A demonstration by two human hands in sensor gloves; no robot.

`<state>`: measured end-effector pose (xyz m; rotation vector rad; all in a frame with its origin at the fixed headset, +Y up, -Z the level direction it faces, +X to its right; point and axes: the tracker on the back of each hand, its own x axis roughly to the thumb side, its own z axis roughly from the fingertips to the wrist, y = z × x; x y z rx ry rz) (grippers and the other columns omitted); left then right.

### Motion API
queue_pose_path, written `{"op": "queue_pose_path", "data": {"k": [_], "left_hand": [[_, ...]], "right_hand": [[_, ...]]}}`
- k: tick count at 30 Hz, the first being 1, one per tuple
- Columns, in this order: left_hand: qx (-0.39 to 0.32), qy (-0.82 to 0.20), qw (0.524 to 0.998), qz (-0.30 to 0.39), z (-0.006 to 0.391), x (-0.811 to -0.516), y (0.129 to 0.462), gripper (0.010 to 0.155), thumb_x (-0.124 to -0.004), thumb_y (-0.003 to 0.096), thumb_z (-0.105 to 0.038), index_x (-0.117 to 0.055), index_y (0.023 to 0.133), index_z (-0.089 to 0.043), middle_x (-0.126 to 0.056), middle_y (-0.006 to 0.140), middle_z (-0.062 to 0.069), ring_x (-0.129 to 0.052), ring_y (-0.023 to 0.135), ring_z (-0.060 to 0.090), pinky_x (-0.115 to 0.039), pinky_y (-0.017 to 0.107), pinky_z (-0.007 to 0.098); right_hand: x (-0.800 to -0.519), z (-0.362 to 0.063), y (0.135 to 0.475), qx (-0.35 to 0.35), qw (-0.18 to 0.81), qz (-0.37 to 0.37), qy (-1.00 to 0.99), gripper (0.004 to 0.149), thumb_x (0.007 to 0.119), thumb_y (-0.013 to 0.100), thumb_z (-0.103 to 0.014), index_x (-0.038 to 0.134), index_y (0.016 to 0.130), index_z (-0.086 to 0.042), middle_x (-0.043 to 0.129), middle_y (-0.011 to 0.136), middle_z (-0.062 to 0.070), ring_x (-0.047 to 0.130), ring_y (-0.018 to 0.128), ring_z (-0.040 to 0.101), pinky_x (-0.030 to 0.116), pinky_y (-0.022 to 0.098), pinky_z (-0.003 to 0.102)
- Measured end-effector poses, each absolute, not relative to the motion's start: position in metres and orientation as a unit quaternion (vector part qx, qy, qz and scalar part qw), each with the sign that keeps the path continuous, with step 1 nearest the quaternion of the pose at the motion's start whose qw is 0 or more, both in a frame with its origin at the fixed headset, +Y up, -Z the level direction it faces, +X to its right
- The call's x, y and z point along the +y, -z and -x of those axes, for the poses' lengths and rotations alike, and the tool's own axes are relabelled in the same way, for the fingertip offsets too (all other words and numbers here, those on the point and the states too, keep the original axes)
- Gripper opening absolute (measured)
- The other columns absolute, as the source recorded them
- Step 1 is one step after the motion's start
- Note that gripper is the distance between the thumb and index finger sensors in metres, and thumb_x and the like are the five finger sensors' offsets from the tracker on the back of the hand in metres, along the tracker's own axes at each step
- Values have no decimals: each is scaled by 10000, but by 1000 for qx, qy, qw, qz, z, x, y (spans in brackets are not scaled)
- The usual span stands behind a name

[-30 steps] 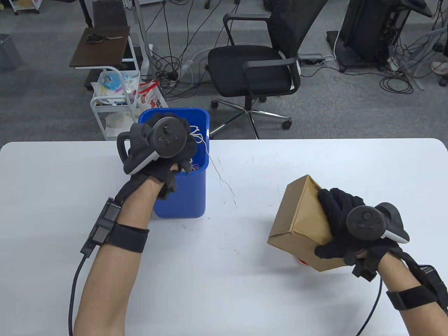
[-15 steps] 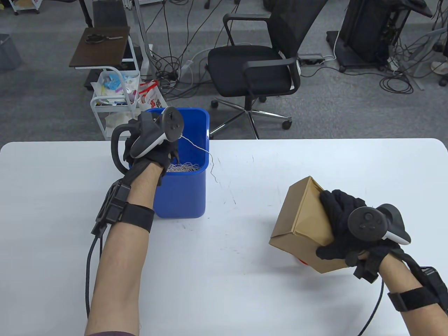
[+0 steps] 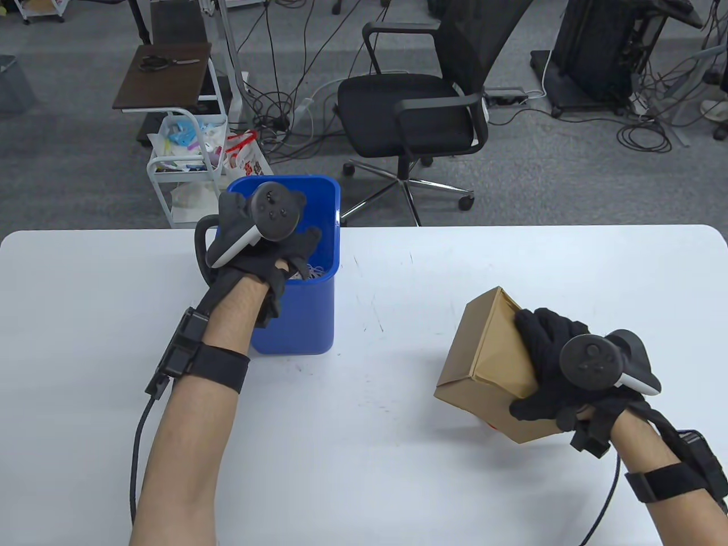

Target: Cut the packaging cotton rope with scissors

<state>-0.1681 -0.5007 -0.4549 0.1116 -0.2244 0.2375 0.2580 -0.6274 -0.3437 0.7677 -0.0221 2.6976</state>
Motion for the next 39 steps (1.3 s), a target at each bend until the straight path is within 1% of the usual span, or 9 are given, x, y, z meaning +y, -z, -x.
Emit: {"op": "queue_pose_path", "data": {"k": [5, 10, 16, 19, 24, 25, 28, 34, 39], "left_hand": [[-215, -240, 944, -62, 139, -512, 431, 717, -732, 493, -599, -532, 1090, -257, -616, 1114, 113, -628, 1017, 399, -550, 762, 639], [-293, -356, 887, 0, 102, -551, 406, 712, -730, 496, -597, -546, 1086, -243, -637, 1100, 117, -654, 1001, 402, -584, 738, 644], [-287, -549, 763, 182, 70, -640, 384, 753, -712, 509, -601, -469, 1107, -213, -517, 1147, 146, -565, 1038, 431, -569, 731, 651], [-253, -621, 708, 221, 67, -683, 381, 814, -698, 504, -637, -398, 1118, -195, -431, 1165, 169, -499, 1058, 455, -563, 722, 664], [-184, -779, 504, 324, 55, -759, 371, 955, -672, 497, -740, -261, 1134, -161, -309, 1183, 205, -446, 1072, 496, -539, 719, 696], [-187, -801, 441, 359, 50, -770, 367, 977, -666, 496, -755, -231, 1138, -159, -292, 1189, 214, -436, 1079, 505, -529, 722, 706], [-233, -809, 341, 417, 38, -783, 363, 1013, -653, 518, -780, -145, 1145, -168, -208, 1203, 220, -356, 1113, 522, -471, 754, 727], [-245, -806, 342, 417, 40, -789, 366, 1009, -633, 524, -796, -167, 1146, -152, -284, 1176, 270, -472, 1083, 550, -577, 761, 668], [-221, -834, 320, 391, 51, -795, 370, 997, -617, 529, -790, -178, 1147, -142, -299, 1170, 277, -493, 1056, 560, -606, 771, 625]], "right_hand": [[-627, -248, 345, -6, 169, -281, -945, 1321, 939, 264, -691, 124, 1071, -35, 203, 1060, 414, 350, 895, 719, 266, 602, 879], [-625, -239, 345, -8, 167, -292, -942, 1322, 939, 263, -692, 125, 1071, -35, 212, 1060, 413, 352, 895, 718, 269, 601, 878], [-620, -231, 343, -15, 188, -308, -933, 1322, 939, 262, -692, 126, 1072, -36, 211, 1061, 414, 353, 896, 717, 268, 601, 879], [-616, -229, 343, -20, 200, -312, -928, 1323, 940, 260, -693, 128, 1072, -34, 216, 1061, 413, 354, 896, 718, 269, 601, 879], [-610, -216, 344, -14, 223, -332, -917, 1322, 941, 262, -691, 129, 1073, -35, 215, 1062, 415, 351, 896, 720, 266, 601, 879], [-609, -211, 344, -10, 221, -337, -915, 1323, 941, 263, -691, 128, 1074, -34, 211, 1063, 414, 350, 896, 720, 264, 601, 880], [-609, -198, 346, -2, 209, -348, -914, 1322, 940, 264, -691, 126, 1074, -36, 205, 1062, 414, 347, 898, 719, 264, 602, 880], [-613, -180, 353, 19, 197, -351, -915, 1317, 937, 268, -692, 128, 1076, -38, 188, 1064, 420, 328, 901, 728, 253, 601, 882], [-610, -168, 359, 38, 177, -350, -919, 1221, 875, 342, -674, 125, 1067, -42, 84, 1064, 417, 145, 916, 749, 247, 591, 877]]}}
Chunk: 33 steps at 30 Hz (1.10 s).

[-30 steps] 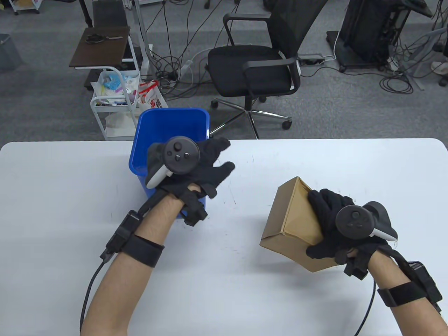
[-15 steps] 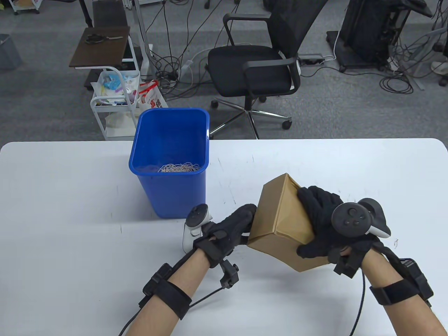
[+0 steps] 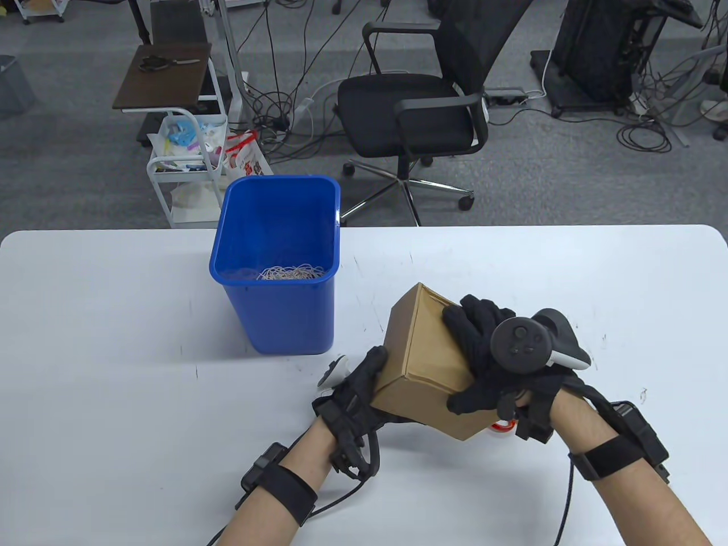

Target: Cut the packaging cotton rope with scissors

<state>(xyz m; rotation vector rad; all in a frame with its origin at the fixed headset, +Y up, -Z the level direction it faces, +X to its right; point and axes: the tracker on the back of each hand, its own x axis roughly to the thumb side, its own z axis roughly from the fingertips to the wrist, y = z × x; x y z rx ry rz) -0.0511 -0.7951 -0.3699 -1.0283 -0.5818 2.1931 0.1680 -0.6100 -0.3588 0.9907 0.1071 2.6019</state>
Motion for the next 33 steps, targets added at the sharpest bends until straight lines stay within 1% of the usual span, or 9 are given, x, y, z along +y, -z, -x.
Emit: {"op": "queue_pose_path", "data": {"k": [2, 5, 10, 12, 14, 16, 21, 29, 33], "left_hand": [[-218, -842, 315, 380, 55, -794, 372, 990, -617, 530, -783, -178, 1147, -145, -297, 1170, 277, -494, 1057, 559, -610, 771, 623], [-209, -850, 320, 362, 58, -794, 373, 978, -601, 534, -775, -163, 1145, -148, -278, 1173, 272, -477, 1062, 557, -602, 782, 618], [-169, -883, 294, 326, 55, -799, 372, 977, -565, 537, -758, -107, 1115, -118, -223, 1157, 291, -457, 1055, 568, -601, 803, 586], [-159, -886, 301, 316, 55, -800, 371, 982, -548, 534, -751, -66, 1106, -116, -204, 1153, 291, -441, 1056, 570, -592, 809, 581], [-146, -892, 297, 308, 53, -802, 369, 985, -524, 529, -753, -52, 1096, -101, -204, 1144, 302, -459, 1049, 572, -612, 807, 567], [-136, -899, 284, 303, 52, -803, 368, 981, -520, 529, -747, -46, 1094, -101, -195, 1145, 303, -449, 1048, 576, -601, 804, 577], [-137, -895, 294, 308, 51, -806, 368, 985, -508, 528, -744, -32, 1083, -83, -190, 1136, 315, -457, 1040, 580, -605, 804, 571], [-124, -895, 282, 323, 56, -816, 370, 990, -507, 529, -743, -55, 1086, -61, -227, 1132, 328, -494, 1026, 581, -621, 789, 581], [-107, -891, 306, 316, 67, -824, 375, 993, -517, 533, -749, -69, 1096, -63, -235, 1135, 328, -492, 1023, 582, -607, 785, 592]], "right_hand": [[-605, -163, 356, 26, 160, -353, -922, 1127, 837, 385, -633, 160, 1079, -58, 121, 1100, 366, 176, 937, 725, 280, 605, 869], [-598, -155, 350, -62, 160, -362, -916, 991, 869, 388, -556, 386, 1074, -30, 429, 1109, 334, 482, 913, 707, 493, 599, 830], [-606, -140, 327, -291, 92, -379, -874, 643, 921, 399, -384, 778, 902, -9, 860, 892, 287, 901, 684, 573, 838, 425, 645], [-618, -130, 321, -325, 7, -384, -864, 686, 903, 406, -424, 756, 904, 25, 872, 863, 300, 941, 650, 533, 872, 402, 601], [-632, -123, 320, -292, -51, -377, -878, 977, 891, 382, -555, 529, 1013, 96, 689, 983, 363, 812, 772, 580, 774, 501, 666], [-649, -115, 320, -243, -103, -355, -897, 1242, 839, 358, -672, 177, 1045, 123, 343, 1072, 415, 578, 888, 638, 600, 594, 746], [-668, -108, 323, -225, -152, -322, -907, 1394, 845, 338, -725, -110, 971, 69, 47, 1065, 391, 340, 930, 675, 418, 618, 822], [-651, -106, 319, -232, -104, -367, -895, 1256, 867, 366, -655, 102, 1029, 88, 328, 1068, 400, 585, 848, 698, 612, 558, 803], [-617, -117, 329, -60, 56, -427, -901, 1039, 830, 389, -586, 346, 1064, 39, 423, 1094, 401, 569, 868, 758, 622, 530, 842]]}}
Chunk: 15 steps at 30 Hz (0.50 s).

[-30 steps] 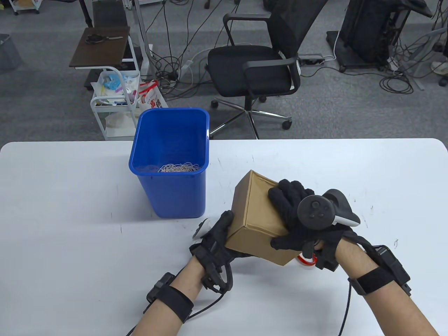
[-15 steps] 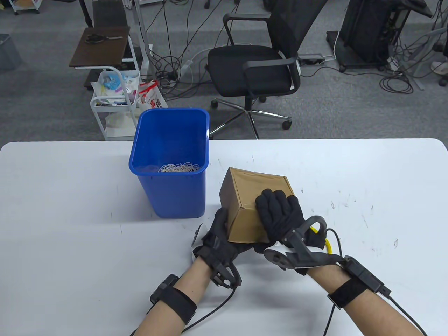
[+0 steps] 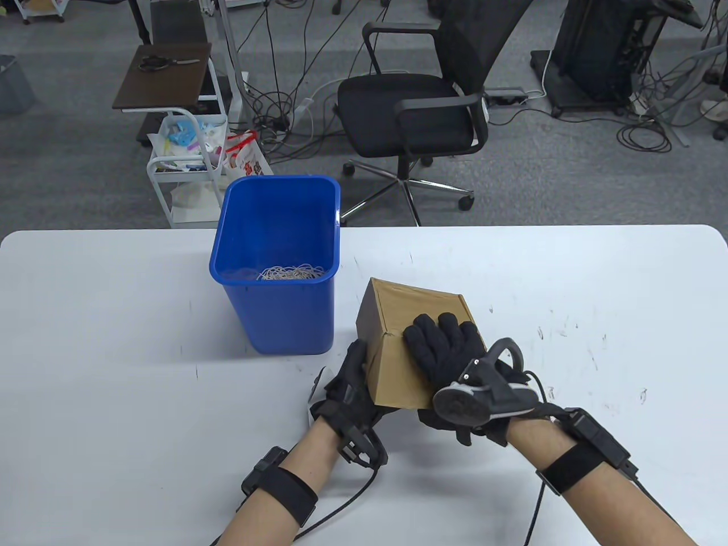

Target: Cut the packaging cotton rope with scissors

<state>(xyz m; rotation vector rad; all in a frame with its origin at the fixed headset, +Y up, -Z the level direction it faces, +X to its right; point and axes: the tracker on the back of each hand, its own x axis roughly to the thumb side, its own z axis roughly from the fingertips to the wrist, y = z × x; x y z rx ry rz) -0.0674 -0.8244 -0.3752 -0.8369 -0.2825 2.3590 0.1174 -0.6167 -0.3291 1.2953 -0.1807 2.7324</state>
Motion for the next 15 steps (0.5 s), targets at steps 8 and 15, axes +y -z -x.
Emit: {"op": "queue_pose_path", "data": {"k": [8, 15], "left_hand": [[-88, -877, 367, 298, 75, -827, 380, 879, -555, 588, -623, 31, 1066, -176, -287, 1124, 310, -565, 1018, 526, -663, 773, 548], [-60, -807, 561, 176, 83, -813, 378, 613, -554, 572, -468, -291, 1122, -414, -259, 1080, 333, -734, 921, 511, -787, 675, 528]], "right_hand": [[-552, -123, 339, -33, 136, -356, -924, 507, 778, 451, -194, 768, 888, 63, 881, 830, 373, 949, 597, 589, 819, 419, 692], [-533, -123, 342, -97, 95, -324, -936, 472, 794, 464, -212, 791, 869, 32, 918, 797, 332, 978, 554, 556, 874, 353, 606]]}}
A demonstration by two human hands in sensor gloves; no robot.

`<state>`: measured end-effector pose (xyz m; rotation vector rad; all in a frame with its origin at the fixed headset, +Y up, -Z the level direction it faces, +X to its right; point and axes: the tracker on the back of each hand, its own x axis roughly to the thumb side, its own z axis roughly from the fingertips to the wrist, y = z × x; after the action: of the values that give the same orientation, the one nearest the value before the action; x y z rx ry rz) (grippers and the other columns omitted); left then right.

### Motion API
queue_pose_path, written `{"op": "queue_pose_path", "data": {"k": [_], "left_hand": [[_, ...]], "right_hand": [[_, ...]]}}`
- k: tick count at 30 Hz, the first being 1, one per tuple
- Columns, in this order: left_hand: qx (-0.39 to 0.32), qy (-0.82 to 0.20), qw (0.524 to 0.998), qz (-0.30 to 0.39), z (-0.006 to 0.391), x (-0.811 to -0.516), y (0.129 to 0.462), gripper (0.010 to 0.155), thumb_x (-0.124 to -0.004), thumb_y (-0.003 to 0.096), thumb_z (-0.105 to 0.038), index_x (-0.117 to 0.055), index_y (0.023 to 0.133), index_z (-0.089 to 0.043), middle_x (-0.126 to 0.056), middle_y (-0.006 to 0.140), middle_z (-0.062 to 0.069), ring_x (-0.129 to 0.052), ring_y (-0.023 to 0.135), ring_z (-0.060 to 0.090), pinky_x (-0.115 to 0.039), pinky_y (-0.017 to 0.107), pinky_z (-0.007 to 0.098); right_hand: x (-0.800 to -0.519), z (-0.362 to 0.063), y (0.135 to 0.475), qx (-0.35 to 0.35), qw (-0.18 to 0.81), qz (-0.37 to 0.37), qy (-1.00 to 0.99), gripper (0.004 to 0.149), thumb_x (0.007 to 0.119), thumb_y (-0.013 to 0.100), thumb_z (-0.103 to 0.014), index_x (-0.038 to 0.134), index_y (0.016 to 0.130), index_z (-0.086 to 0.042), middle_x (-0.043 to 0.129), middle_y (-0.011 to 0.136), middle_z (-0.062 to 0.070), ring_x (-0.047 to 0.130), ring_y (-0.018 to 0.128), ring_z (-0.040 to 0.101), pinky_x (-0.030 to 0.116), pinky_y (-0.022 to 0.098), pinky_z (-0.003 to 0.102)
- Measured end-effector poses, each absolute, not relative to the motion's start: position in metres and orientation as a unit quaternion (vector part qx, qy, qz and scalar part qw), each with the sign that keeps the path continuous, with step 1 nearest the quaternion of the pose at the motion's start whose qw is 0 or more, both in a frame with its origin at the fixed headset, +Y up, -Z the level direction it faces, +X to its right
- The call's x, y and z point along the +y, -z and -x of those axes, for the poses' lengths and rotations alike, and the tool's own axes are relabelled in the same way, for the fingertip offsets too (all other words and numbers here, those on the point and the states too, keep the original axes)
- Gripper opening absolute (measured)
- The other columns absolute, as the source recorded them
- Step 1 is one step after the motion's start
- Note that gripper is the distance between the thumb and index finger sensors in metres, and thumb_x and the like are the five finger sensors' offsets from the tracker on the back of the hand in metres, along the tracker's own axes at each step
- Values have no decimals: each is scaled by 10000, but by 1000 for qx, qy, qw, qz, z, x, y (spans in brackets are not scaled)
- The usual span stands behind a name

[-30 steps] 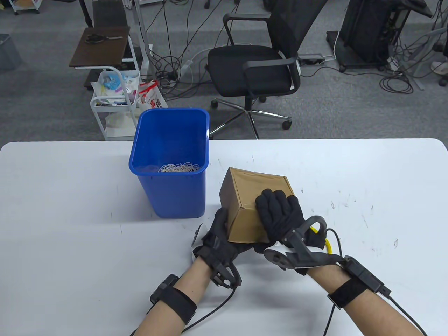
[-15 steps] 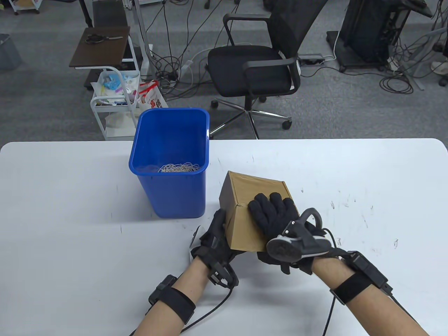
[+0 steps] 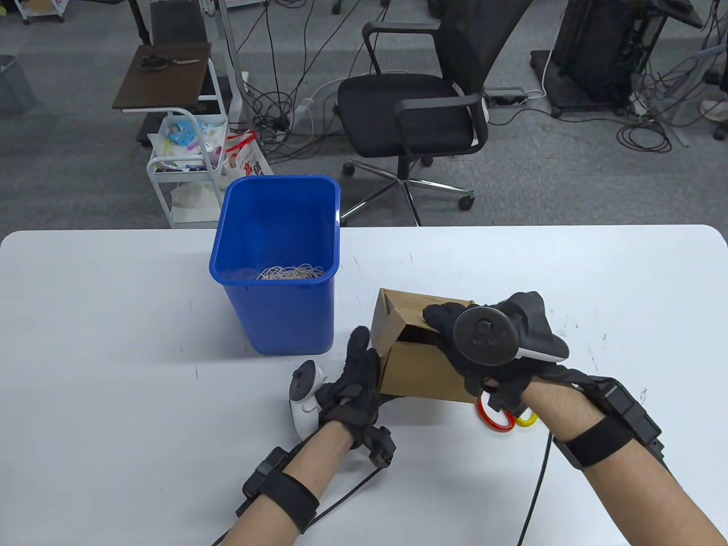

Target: Cut the packaging cotton rope with scissors

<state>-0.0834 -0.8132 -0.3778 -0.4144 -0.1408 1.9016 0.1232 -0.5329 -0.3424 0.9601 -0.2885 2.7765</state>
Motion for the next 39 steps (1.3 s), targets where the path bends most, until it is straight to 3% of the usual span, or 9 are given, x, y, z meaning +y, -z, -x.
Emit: {"op": "queue_pose_path", "data": {"k": [2, 5, 10, 14, 18, 23, 29, 35, 39], "left_hand": [[-63, -810, 554, 180, 83, -812, 377, 713, -623, 554, -571, -351, 1145, -280, -139, 1062, 361, -604, 933, 607, -674, 677, 631], [-107, -747, 619, 220, 79, -802, 376, 1000, -645, 482, -776, -261, 1132, -121, -52, 1045, 363, -499, 955, 666, -608, 669, 704], [-122, -613, 742, 242, 75, -778, 375, 1218, -606, 382, -962, -216, 1080, -44, -106, 1043, 366, -578, 944, 648, -704, 623, 671], [-76, -626, 737, 243, 74, -782, 374, 1156, -655, 433, -901, -212, 1077, -50, -150, 1048, 372, -594, 914, 659, -726, 608, 652], [-70, -690, 678, 242, 74, -794, 375, 1082, -741, 482, -778, -132, 1079, -112, -86, 1079, 319, -497, 928, 673, -705, 624, 645], [-98, -697, 681, 202, 85, -795, 380, 1041, -794, 487, -703, -125, 1090, -182, -42, 1086, 285, -408, 955, 670, -637, 661, 669], [-114, -708, 681, 148, 90, -792, 382, 1026, -812, 483, -678, -144, 1100, -204, -74, 1106, 271, -365, 975, 648, -603, 677, 677], [-130, -724, 663, 141, 90, -788, 382, 1013, -810, 482, -680, -167, 1107, -208, -88, 1119, 260, -372, 987, 638, -591, 686, 679], [-140, -713, 676, 127, 91, -783, 382, 1007, -807, 483, -683, -175, 1110, -211, -95, 1120, 261, -379, 988, 636, -592, 687, 675]], "right_hand": [[-532, -124, 345, -89, 82, -312, -942, 463, 796, 474, -203, 787, 872, 34, 913, 797, 337, 975, 551, 560, 869, 353, 610], [-536, -123, 349, -74, 77, -300, -948, 455, 798, 482, -204, 788, 870, 32, 917, 790, 331, 982, 541, 550, 874, 347, 600], [-540, -114, 347, -76, 50, -303, -949, 452, 800, 486, -211, 788, 871, 25, 920, 790, 321, 986, 539, 542, 878, 346, 588], [-544, -100, 344, -56, 44, -322, -944, 445, 812, 486, -204, 791, 868, 24, 926, 783, 318, 991, 532, 538, 882, 341, 584], [-538, -93, 346, -48, 46, -328, -942, 452, 876, 460, -184, 796, 866, -1, 934, 785, 290, 1004, 532, 517, 892, 351, 567], [-499, -99, 369, -146, -2, -302, -942, 457, 910, 430, -201, 807, 850, -53, 958, 773, 222, 1022, 552, 441, 894, 381, 541], [-459, -118, 433, -230, -82, -188, -951, 540, 922, 410, -310, 790, 871, -62, 948, 780, 206, 1005, 580, 430, 870, 415, 561], [-467, -134, 491, -262, -116, -65, -956, 825, 890, 420, -417, 523, 1060, -48, 683, 1043, 260, 738, 860, 554, 637, 614, 726], [-482, -139, 499, -261, -125, -59, -955, 826, 855, 437, -441, 492, 1071, -55, 622, 1076, 265, 666, 904, 565, 576, 637, 749]]}}
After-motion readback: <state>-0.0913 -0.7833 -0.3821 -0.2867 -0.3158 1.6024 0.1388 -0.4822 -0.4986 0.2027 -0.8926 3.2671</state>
